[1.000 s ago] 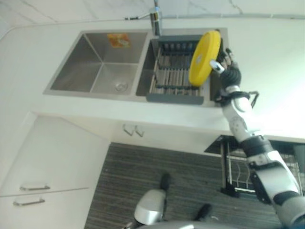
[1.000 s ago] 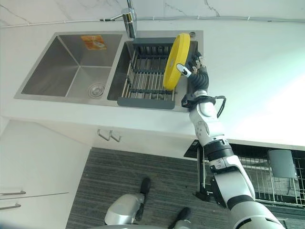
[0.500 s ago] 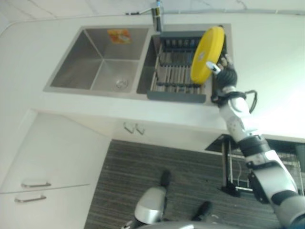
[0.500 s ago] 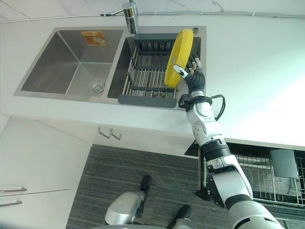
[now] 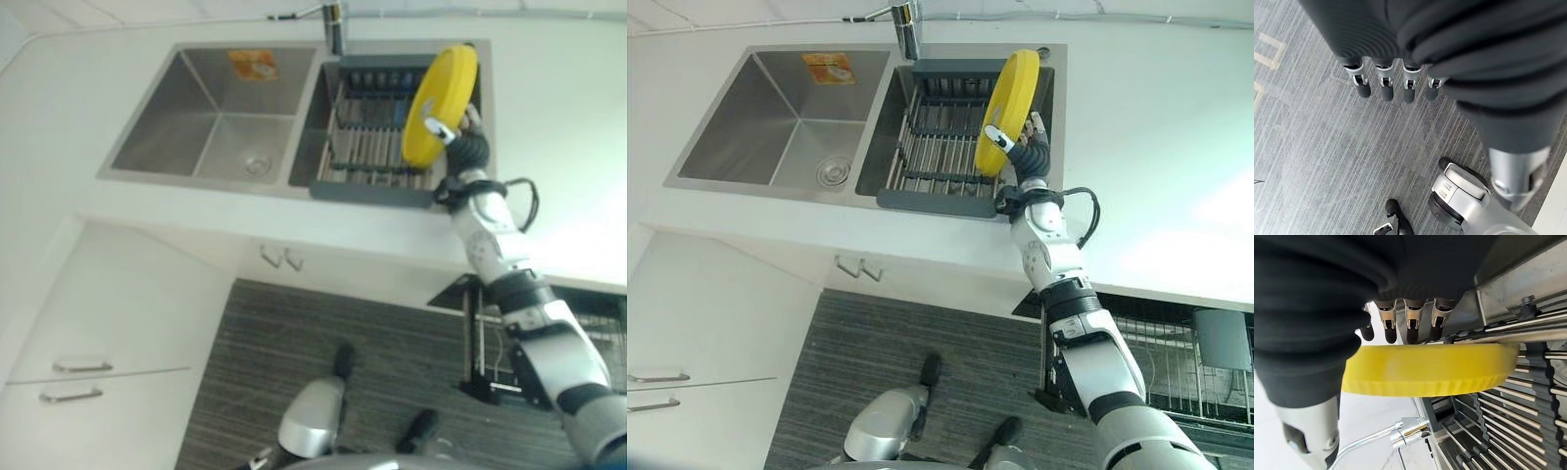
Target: Place the dishes in the dishwasher.
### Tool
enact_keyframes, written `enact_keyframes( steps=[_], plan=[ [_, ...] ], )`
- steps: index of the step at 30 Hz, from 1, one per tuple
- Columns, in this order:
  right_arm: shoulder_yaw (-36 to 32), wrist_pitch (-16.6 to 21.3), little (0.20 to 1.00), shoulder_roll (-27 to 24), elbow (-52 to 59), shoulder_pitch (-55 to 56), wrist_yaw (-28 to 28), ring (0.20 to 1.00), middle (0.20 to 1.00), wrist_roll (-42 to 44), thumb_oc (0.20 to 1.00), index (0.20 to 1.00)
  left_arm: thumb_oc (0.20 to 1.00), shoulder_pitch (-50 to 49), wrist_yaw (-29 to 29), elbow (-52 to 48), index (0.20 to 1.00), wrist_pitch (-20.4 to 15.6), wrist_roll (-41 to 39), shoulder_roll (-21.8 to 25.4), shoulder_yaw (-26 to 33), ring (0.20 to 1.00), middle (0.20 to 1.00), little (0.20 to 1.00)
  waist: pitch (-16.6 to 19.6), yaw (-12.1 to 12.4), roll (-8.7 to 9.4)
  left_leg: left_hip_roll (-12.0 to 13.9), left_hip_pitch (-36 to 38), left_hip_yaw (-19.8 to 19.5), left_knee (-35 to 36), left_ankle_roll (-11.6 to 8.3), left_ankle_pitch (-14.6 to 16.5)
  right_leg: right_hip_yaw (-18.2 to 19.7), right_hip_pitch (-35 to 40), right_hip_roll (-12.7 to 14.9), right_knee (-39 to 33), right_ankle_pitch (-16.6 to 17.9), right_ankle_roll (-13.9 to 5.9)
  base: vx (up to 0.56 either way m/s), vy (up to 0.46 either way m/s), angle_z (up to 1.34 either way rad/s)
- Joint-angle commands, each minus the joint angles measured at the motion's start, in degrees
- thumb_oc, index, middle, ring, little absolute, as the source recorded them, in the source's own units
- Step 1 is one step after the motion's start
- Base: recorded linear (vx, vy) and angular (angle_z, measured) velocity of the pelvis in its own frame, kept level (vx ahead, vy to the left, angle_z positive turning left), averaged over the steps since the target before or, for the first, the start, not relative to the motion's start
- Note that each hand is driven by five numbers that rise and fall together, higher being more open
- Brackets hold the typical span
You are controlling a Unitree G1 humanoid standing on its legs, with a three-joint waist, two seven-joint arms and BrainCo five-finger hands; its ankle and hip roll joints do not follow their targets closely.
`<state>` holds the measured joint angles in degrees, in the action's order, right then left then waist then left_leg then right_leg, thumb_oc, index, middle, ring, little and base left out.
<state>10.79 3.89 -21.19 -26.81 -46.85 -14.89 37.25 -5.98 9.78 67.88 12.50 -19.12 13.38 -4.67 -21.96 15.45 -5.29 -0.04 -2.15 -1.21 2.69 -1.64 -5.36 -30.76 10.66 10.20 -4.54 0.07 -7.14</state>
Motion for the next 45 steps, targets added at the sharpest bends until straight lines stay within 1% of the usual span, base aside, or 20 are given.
enact_keyframes(
  steps=[1, 3, 7, 15, 24, 35, 40, 43, 45],
  plan=[
    [2.01, 1.55, 1.0, -1.68, -1.88, -6.31, -0.08, 1.0, 1.0, 0.41, 1.0, 1.0, 1.0, 0.03, -2.21, 1.96, 1.0, -0.7, 1.59, 3.2, -6.12, 1.0, 1.0, 1.0, 2.23, 2.19, -0.97, 1.24, -1.41, -1.35, -0.69, 0.02, 2.6, 3.69, -6.32, 5.04, 11.86, -5.32, -0.75, 0.0, 0.0, 0.0],
    [1.89, 1.47, 1.0, -1.98, -1.75, -6.49, -0.85, 1.0, 1.0, 0.48, 1.0, 1.0, 1.0, 0.05, -3.16, 1.34, 1.0, -1.21, 2.29, 3.36, -6.36, 1.0, 1.0, 1.0, 1.92, 2.26, -1.1, 1.15, -1.65, -1.51, -0.78, 0.04, 2.53, 3.78, -6.51, 5.12, 11.97, -5.29, -0.77, 0.0, 0.0, 0.0],
    [1.65, 1.67, 1.0, -2.13, -2.36, -7.27, -1.16, 1.0, 1.0, 0.17, 1.0, 1.0, 1.0, 0.74, -5.35, 0.55, 1.0, -0.87, 3.11, 3.23, -6.66, 1.0, 1.0, 1.0, 1.23, 2.39, -1.05, 1.12, -2.14, -1.72, -0.97, 0.06, 2.38, 4.0, -6.99, 5.13, 12.23, -5.18, -0.8, 0.0, 0.0, 0.0],
    [1.58, 1.63, 1.0, -2.56, -2.69, -8.13, -1.97, 1.0, 1.0, 0.2, 1.0, 1.0, 1.0, 1.29, -6.86, -0.48, 1.0, -0.2, 3.0, 3.23, -6.97, 1.0, 1.0, 1.0, 0.17, 2.48, -1.24, 0.93, -2.78, -1.92, -1.14, 0.19, 2.21, 4.2, -7.82, 5.48, 12.76, -5.02, -0.87, 0.0, -0.001, 0.0],
    [1.66, 1.55, 1.0, -3.61, -2.9, -10.07, -1.61, 1.0, 1.0, 0.02, 1.0, 1.0, 1.0, 1.97, -6.39, -1.72, 1.0, 0.25, 2.53, 3.74, -7.1, 1.0, 1.0, 1.0, -1.45, 2.71, -1.79, 0.42, -3.87, -1.99, -1.4, 0.59, 1.96, 4.42, -9.11, 6.22, 13.7, -4.63, -1.06, -0.01, 0.011, 0.0],
    [2.14, 1.22, 1.0, -3.88, -4.02, -12.13, -0.77, 1.0, 1.0, -0.69, 1.0, 1.0, 1.0, 2.39, -6.42, -2.26, 1.0, 0.48, 2.63, 3.96, -7.38, 1.0, 1.0, 1.0, -1.96, 3.06, -1.91, 0.21, -4.26, -1.82, -1.54, 0.81, 2.03, 4.34, -9.62, 6.78, 13.94, -4.18, -1.28, 0.0, 0.0, 0.0],
    [2.71, 1.18, 1.0, -4.03, -4.1, -12.85, -0.83, 1.0, 1.0, -2.91, 1.0, 1.0, 1.0, 2.47, -6.32, -2.29, 1.0, 0.41, 2.57, 4.02, -7.54, 1.0, 1.0, 1.0, -2.04, 3.15, -1.95, 0.23, -4.28, -1.83, -1.49, 0.85, 1.98, 4.28, -9.79, 6.88, 14.12, -4.1, -1.31, 0.0, 0.0, 0.0],
    [3.35, 0.94, 1.0, -4.59, -3.58, -13.04, -1.34, 1.0, 1.0, -5.88, 1.0, 1.0, 1.0, 2.33, -6.52, -2.33, 1.0, 0.19, 2.8, 3.92, -7.43, 1.0, 1.0, 1.0, -2.0, 3.28, -1.73, 0.27, -4.26, -1.87, -1.43, 0.83, 1.95, 4.09, -9.64, 6.84, 14.01, -3.97, -1.35, 0.0, 0.0, 0.0],
    [3.6, 0.9, 1.0, -4.82, -3.43, -13.1, -1.44, 1.0, 1.0, -6.19, 1.0, 1.0, 1.0, 2.38, -6.48, -2.36, 1.0, 0.14, 3.06, 3.97, -7.25, 1.0, 1.0, 1.0, -1.97, 3.34, -1.62, 0.29, -4.26, -1.87, -1.41, 0.83, 1.95, 4.01, -9.58, 6.83, 13.9, -3.88, -1.38, 0.0, 0.0, 0.0]
  ],
)
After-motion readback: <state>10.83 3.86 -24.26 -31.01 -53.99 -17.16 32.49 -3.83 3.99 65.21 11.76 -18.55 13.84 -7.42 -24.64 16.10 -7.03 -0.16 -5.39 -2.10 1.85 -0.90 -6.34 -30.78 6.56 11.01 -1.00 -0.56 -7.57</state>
